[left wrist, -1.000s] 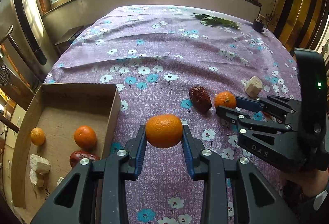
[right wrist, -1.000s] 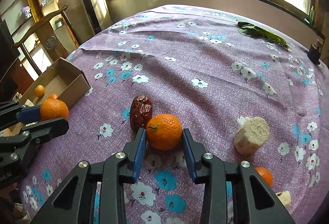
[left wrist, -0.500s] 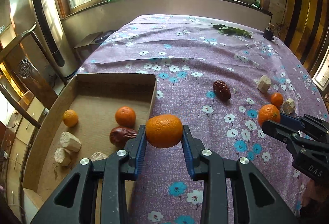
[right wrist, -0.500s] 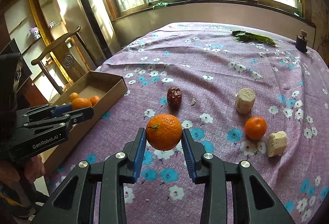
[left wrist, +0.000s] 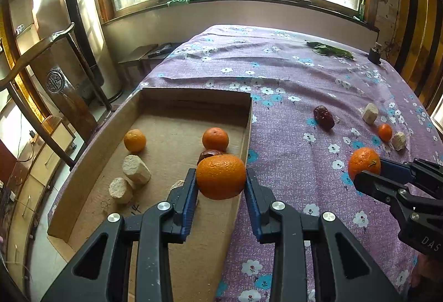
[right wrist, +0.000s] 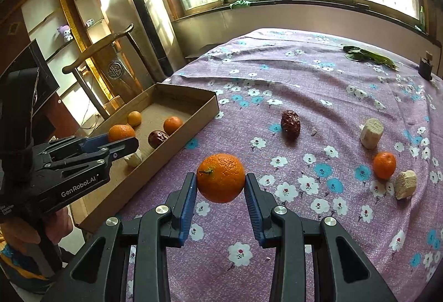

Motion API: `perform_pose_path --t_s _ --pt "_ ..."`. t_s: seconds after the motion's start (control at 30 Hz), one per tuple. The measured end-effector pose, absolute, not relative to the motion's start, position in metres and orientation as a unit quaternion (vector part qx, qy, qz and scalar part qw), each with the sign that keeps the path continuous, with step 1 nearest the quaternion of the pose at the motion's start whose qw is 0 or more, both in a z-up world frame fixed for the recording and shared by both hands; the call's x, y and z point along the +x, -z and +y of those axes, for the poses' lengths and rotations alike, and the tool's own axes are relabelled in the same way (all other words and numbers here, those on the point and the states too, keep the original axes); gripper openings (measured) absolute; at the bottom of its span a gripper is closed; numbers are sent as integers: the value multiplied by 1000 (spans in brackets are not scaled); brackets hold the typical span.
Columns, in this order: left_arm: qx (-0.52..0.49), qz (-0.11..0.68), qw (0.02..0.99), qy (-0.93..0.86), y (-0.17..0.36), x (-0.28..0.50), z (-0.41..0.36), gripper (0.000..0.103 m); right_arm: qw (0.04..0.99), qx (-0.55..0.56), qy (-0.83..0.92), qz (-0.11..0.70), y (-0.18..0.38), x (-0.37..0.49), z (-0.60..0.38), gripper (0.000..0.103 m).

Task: Organize fruits
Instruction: 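Carry the orange into the box and open the left gripper while the right does likewise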

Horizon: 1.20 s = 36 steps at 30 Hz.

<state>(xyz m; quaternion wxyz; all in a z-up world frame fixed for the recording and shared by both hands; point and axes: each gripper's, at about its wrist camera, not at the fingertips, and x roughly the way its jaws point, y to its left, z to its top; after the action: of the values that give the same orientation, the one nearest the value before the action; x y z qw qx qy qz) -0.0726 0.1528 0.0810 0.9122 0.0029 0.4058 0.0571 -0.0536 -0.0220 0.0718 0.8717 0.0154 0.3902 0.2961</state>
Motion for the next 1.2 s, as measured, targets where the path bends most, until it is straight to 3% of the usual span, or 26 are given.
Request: perform_pose_path --t_s 1.2 --pt "-41 409 901 -137 -68 -106 252 32 828 -61 -391 398 -73 -65 106 39"
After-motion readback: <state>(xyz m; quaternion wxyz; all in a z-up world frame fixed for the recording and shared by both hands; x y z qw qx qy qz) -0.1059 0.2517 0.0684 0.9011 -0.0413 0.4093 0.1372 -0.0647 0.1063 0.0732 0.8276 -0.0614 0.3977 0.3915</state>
